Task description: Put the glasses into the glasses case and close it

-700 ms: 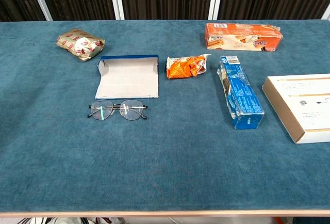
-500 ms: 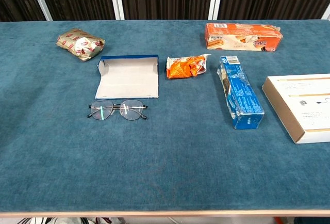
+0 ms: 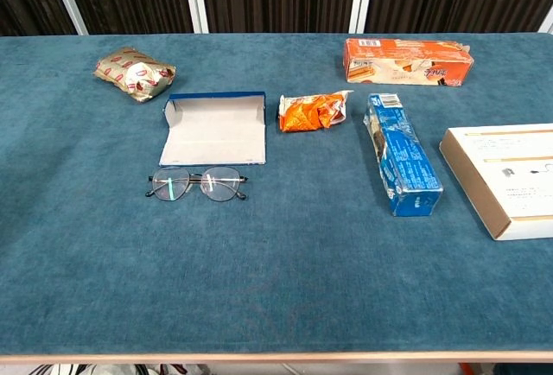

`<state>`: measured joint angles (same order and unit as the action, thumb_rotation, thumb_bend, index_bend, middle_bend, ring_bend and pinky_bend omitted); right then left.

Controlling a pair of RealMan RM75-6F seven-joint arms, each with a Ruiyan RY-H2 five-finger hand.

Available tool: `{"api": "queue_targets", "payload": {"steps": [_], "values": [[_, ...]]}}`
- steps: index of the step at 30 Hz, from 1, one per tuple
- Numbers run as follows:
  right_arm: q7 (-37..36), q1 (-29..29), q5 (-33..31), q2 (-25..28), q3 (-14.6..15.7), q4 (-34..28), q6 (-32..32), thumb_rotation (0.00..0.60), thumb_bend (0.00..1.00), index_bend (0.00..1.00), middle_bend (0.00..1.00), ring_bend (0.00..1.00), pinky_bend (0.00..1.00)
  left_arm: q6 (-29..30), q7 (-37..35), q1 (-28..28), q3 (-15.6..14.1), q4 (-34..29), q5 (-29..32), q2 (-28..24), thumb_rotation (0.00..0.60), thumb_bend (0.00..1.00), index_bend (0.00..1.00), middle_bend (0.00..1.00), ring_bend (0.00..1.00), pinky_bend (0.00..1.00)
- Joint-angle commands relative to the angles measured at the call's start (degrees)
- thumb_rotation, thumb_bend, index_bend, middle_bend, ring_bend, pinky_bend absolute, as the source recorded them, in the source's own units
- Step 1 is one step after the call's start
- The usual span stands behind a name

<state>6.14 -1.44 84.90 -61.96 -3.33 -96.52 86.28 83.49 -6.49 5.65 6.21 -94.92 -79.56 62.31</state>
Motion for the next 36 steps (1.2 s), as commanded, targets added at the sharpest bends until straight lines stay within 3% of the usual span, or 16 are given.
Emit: {"api": "queue_targets", "payload": {"steps": [1, 19, 24, 27, 31, 36], "values": [[-0.03, 0.02, -0.01, 0.01, 0.03, -0.05, -0.01, 0.600, 0.18, 0.00, 0.00, 0.08, 0.16, 0.17, 0.01, -0.06, -0.03, 0.01, -0.13, 0.05, 0.600, 0.29, 0.09, 0.05, 0.01, 0.01], [-0.33, 0.04, -1.12, 0.00, -0.32, -0.54, -0.29, 0.600, 0.18, 0.00, 0.00, 0.08, 0.16, -1.05, -0.47, 1.24, -0.57, 0.75, -2.50, 0.49, 0.600, 0.29, 0.10, 0.05, 0.01, 0.03], [-0.50, -0.09, -1.29, 0.03, -0.30, -0.69, -0.69, 0.600, 0.18, 0.00, 0.00, 0.08, 0.16, -7.90, 4.30, 6.02, 0.51, -4.13, -1.82, -1.76, 0.600, 0.29, 0.13, 0.05, 0.01, 0.03], [-0.56, -0.18, -1.46, 0.01, -0.32, -0.76, -0.93, 0.600, 0.18, 0.00, 0.00, 0.08, 0.16, -14.92, 8.47, 10.42, 1.73, -8.26, 1.11, -3.13, 0.600, 0.29, 0.15, 0.05, 0.01, 0.03], [-0.54, -0.23, -1.63, 0.02, -0.30, -0.85, -1.14, 0.600, 0.18, 0.00, 0.00, 0.08, 0.16, -26.29, 14.79, 17.66, 3.56, -12.69, 8.82, -3.98, 0.600, 0.29, 0.18, 0.05, 0.01, 0.03], [-0.44, -0.28, -1.89, -0.07, -0.30, -0.95, -1.36, 0.600, 0.18, 0.00, 0.00, 0.08, 0.16, -32.88, 23.38, 25.27, 5.27, -13.93, 19.26, -1.01, 0.600, 0.30, 0.22, 0.05, 0.01, 0.03]]}}
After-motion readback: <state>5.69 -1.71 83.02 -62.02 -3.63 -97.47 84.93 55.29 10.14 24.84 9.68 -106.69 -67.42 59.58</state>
